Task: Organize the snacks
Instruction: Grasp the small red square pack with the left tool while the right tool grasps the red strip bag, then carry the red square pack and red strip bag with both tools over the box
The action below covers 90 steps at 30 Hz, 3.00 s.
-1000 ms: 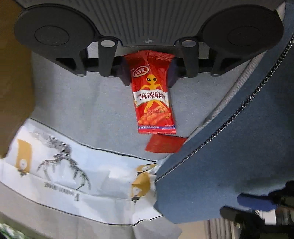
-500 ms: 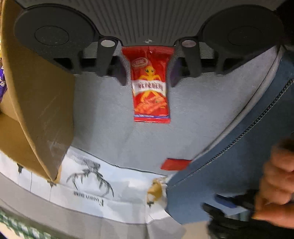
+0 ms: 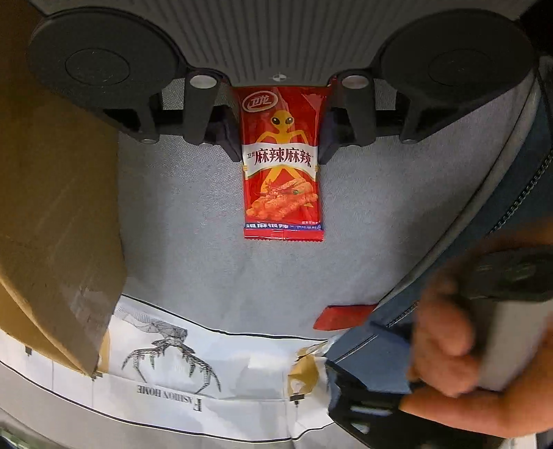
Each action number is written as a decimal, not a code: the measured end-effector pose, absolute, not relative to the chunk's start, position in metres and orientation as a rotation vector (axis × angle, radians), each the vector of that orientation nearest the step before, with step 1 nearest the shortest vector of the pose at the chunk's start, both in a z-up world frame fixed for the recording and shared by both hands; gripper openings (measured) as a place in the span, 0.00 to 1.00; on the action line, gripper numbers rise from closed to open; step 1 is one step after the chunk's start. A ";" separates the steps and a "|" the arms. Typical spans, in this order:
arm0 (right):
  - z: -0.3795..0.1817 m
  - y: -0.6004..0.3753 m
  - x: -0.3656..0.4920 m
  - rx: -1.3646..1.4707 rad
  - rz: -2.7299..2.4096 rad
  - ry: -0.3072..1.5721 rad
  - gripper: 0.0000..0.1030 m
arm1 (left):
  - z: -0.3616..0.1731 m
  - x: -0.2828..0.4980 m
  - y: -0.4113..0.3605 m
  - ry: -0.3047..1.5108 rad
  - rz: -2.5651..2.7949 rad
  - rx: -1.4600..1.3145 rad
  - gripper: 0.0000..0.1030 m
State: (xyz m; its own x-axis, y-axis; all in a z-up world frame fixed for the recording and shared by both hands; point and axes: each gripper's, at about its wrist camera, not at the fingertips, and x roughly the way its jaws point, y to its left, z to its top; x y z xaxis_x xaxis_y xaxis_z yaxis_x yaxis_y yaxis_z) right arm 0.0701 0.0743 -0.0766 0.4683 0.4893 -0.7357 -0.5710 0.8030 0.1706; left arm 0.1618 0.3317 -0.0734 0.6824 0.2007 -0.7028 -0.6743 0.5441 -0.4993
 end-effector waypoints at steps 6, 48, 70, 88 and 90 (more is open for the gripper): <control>-0.077 0.072 0.074 -0.098 0.597 0.874 0.46 | -0.096 0.187 0.342 0.702 0.736 -0.874 0.81; -0.071 0.056 0.042 -0.105 0.700 0.915 0.47 | -0.077 0.067 0.252 1.091 0.268 -0.285 0.49; -0.063 0.040 0.028 -0.079 0.722 0.784 0.44 | -0.066 0.060 0.244 0.972 0.317 -0.235 0.45; -0.016 -0.004 -0.028 -0.095 0.695 0.588 0.44 | -0.038 0.030 0.218 0.893 0.301 -0.273 0.46; -0.009 -0.009 -0.030 -0.091 0.692 0.566 0.44 | -0.034 0.029 0.219 0.887 0.304 -0.288 0.46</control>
State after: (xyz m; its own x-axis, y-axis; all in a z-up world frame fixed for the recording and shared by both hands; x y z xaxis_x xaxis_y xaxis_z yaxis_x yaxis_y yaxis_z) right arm -0.0297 -0.0086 -0.0089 0.6265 0.5788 -0.5220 -0.6269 0.7721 0.1037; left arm 0.0291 0.2186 -0.0338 0.5949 0.1394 -0.7916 -0.3751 0.9192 -0.1199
